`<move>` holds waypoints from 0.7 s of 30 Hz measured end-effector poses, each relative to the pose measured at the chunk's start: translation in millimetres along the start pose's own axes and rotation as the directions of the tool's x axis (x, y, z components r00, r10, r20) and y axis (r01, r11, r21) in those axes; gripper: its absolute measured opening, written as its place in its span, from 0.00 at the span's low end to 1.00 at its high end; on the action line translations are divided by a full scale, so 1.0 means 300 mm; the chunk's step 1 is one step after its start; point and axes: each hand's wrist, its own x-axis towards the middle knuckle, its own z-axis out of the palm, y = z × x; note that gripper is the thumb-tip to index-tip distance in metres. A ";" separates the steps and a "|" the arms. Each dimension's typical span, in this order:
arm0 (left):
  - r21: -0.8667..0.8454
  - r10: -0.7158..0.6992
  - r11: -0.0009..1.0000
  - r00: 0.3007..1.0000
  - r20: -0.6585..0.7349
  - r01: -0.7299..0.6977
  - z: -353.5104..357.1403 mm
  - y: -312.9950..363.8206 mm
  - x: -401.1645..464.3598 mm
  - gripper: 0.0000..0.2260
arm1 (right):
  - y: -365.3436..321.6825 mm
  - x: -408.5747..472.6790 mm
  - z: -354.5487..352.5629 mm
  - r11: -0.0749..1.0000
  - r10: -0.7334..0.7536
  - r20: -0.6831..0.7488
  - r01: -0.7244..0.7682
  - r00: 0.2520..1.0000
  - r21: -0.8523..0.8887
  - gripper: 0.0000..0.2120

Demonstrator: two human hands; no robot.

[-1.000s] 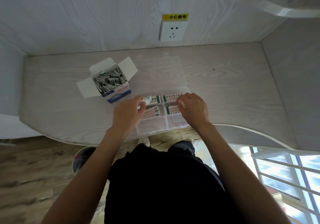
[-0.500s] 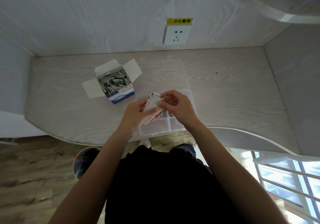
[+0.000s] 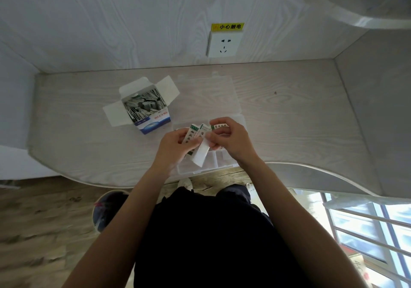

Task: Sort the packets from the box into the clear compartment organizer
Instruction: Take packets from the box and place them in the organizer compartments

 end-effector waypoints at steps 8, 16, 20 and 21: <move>0.192 0.051 0.981 0.994 -0.097 -0.032 -0.035 0.000 0.023 0.07 | 0.008 0.006 -0.137 0.991 -0.009 -0.153 0.029 0.988 0.127 0.05; 0.688 0.295 0.654 0.944 0.151 -0.314 -0.056 -0.018 0.051 0.05 | 0.063 0.025 -0.249 0.890 -0.171 -0.002 0.154 0.985 -0.429 0.11; 0.780 0.330 0.528 0.928 0.174 -0.334 -0.025 -0.035 0.057 0.08 | 0.103 0.036 -0.238 0.818 -0.195 0.026 0.178 0.980 -0.548 0.08; 0.805 0.343 0.493 0.924 0.169 -0.331 -0.017 -0.041 0.054 0.09 | 0.112 0.039 -0.232 0.777 -0.211 0.038 0.192 0.977 -0.600 0.07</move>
